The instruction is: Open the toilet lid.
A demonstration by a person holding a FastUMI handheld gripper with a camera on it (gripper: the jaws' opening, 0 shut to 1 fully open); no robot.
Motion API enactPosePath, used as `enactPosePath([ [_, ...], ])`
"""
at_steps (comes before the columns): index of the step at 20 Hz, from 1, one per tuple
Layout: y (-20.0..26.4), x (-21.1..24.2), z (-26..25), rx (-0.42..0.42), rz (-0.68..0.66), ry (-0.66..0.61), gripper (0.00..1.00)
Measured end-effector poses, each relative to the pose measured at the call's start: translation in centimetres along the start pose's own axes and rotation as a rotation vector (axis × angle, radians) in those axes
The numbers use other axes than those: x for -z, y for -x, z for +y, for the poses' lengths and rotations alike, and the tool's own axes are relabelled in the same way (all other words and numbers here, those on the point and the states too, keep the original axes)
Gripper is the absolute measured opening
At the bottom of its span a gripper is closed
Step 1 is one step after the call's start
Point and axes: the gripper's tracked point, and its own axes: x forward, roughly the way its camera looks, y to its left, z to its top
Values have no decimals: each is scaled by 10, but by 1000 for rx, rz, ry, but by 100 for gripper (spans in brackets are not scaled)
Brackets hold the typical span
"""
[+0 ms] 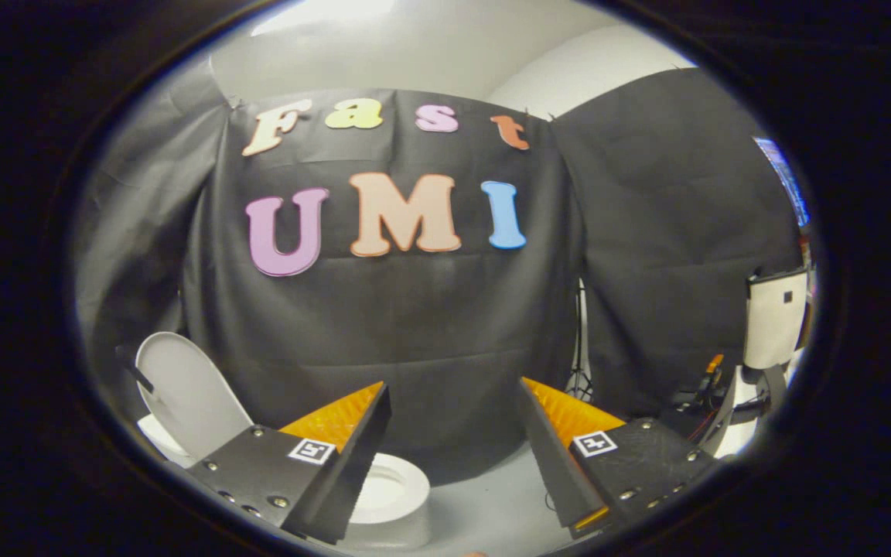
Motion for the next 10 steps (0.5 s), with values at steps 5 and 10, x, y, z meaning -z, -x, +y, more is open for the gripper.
enactPosePath([
  [5,-4,34,-37,43,49,-13,96],
  [10,-15,70,-51,19,95,-32,96],
])
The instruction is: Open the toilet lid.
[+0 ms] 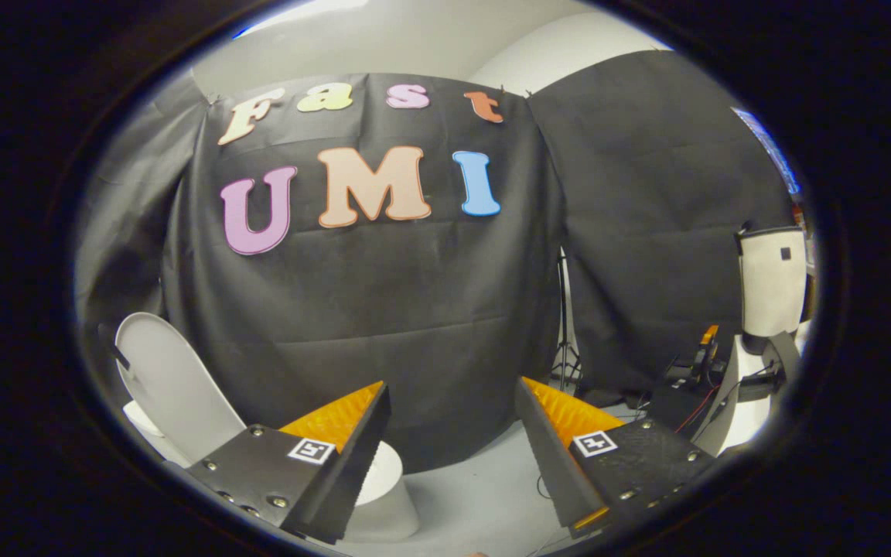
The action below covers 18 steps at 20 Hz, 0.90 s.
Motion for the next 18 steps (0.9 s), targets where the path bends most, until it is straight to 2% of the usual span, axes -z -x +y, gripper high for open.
enactPosePath([
  [6,5,44,-14,39,80,-77,96],
  [18,12,43,-23,61,65,-112,96],
])
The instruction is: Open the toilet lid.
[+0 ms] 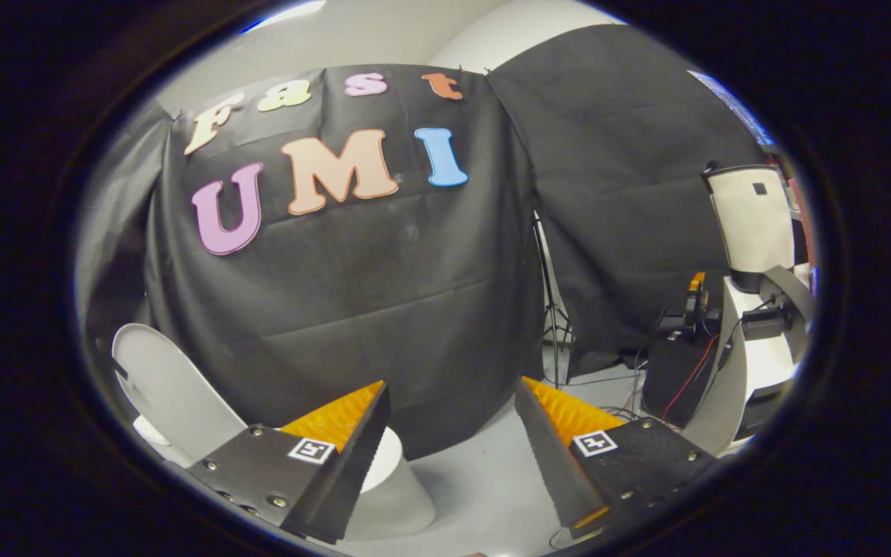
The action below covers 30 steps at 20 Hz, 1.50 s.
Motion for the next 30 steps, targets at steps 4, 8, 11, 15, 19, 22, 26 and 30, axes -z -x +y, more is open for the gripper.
enactPosePath([
  [4,-2,1,4,-11,7,9,96],
  [8,-3,3,7,-22,17,16,96],
  [11,-4,6,6,-21,22,15,96],
  [15,-6,9,0,-9,27,3,96],
  [19,-11,16,9,-81,69,11,96],
  [22,-19,-8,21,-181,85,2,96],
  [26,-33,-49,31,-265,54,15,96],
  [30,-42,-84,31,-299,13,39,96],
])
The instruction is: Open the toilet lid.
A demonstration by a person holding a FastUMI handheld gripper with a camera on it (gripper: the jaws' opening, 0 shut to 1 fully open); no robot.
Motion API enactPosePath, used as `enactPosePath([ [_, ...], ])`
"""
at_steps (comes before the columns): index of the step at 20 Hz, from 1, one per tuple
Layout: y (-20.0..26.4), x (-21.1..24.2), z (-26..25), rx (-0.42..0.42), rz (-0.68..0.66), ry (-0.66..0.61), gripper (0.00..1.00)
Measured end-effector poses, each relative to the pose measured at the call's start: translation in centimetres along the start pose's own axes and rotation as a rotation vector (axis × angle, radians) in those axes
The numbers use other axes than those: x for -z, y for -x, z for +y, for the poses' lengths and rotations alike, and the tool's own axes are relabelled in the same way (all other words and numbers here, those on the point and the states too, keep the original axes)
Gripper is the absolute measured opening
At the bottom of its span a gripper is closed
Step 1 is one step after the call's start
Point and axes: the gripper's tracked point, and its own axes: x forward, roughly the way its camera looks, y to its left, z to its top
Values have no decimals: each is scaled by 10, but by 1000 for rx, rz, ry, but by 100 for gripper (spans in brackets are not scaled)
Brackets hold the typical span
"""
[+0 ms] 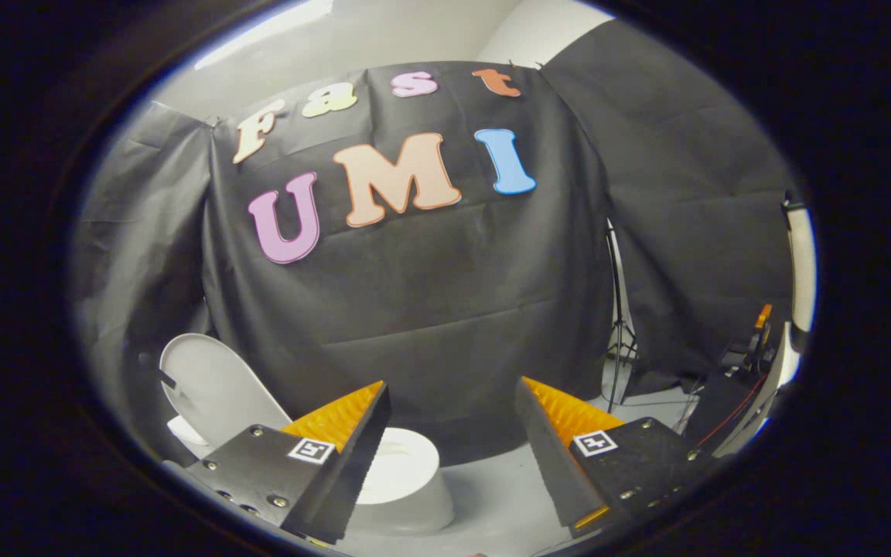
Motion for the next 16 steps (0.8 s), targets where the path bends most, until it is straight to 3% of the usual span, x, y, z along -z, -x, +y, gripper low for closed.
enactPosePath([
  [9,-21,-41,-15,-39,-87,31,96],
  [16,-27,-42,-44,-60,-89,108,96],
])
